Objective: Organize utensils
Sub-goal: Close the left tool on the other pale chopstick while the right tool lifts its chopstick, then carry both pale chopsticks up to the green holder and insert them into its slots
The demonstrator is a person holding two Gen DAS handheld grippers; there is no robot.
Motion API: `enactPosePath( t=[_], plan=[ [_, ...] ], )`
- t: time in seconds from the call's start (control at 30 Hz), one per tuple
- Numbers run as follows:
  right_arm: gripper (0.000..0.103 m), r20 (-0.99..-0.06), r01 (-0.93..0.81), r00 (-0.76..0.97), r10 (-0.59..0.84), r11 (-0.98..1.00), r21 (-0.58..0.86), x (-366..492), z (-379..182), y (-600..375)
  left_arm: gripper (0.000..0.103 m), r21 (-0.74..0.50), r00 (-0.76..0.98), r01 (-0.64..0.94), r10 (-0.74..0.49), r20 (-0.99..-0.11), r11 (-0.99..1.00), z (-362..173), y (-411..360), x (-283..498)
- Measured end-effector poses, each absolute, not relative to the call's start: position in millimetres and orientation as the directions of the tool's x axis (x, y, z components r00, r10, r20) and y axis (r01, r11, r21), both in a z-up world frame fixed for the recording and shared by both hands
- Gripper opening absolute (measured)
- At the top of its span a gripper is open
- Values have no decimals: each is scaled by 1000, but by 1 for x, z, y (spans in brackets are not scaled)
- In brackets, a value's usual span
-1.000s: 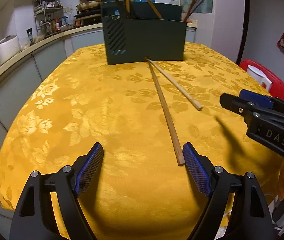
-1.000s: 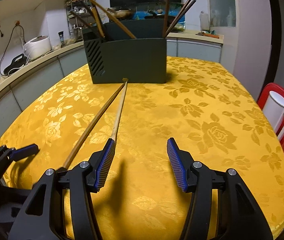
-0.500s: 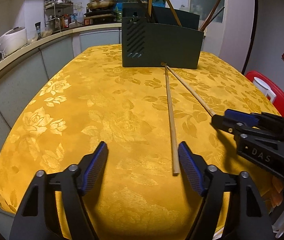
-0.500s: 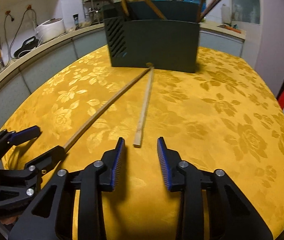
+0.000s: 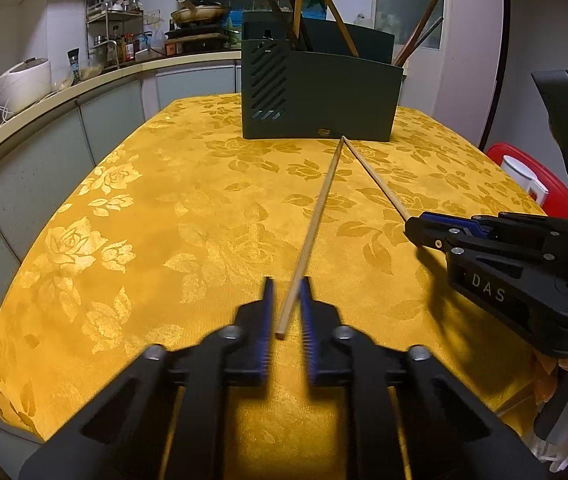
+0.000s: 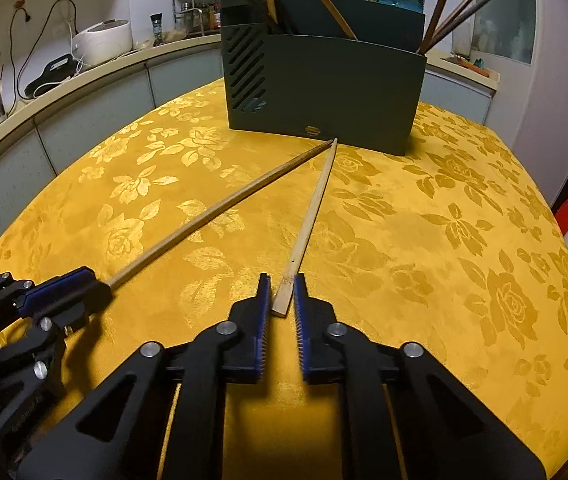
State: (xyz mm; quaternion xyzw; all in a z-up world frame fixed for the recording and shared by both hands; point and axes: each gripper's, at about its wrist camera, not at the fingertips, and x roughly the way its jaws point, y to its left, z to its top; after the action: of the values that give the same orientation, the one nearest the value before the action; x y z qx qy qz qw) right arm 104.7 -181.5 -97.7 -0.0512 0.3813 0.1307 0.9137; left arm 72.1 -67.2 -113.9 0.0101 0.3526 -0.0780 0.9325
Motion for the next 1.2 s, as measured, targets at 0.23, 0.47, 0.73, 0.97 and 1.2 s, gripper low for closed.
enactPosePath(
  t=[0.23, 0.47, 0.73, 0.97, 1.2],
  plan=[
    [8, -707, -252, 679, 196, 967, 26, 102, -96, -192, 7, -4, 746, 179, -138, -652, 984, -105, -68, 73],
    [8, -652, -224, 727, 214, 972, 69, 79, -67, -223, 0, 20, 817, 165, -125, -563, 986, -59, -52, 70],
    [8, -538, -211, 807, 244, 970, 123, 55, -15, -254, 0, 1, 867, 173, -152, -474, 985, -7, -32, 66],
    [8, -548, -200, 803, 235, 972, 125, 54, -20, -256, 1, -24, 820, 197, -178, -544, 980, -34, -31, 70],
    [8, -587, -187, 779, 221, 975, 118, 52, -39, -256, 24, 19, 748, 288, -213, -628, 957, -80, -54, 65]
  ],
)
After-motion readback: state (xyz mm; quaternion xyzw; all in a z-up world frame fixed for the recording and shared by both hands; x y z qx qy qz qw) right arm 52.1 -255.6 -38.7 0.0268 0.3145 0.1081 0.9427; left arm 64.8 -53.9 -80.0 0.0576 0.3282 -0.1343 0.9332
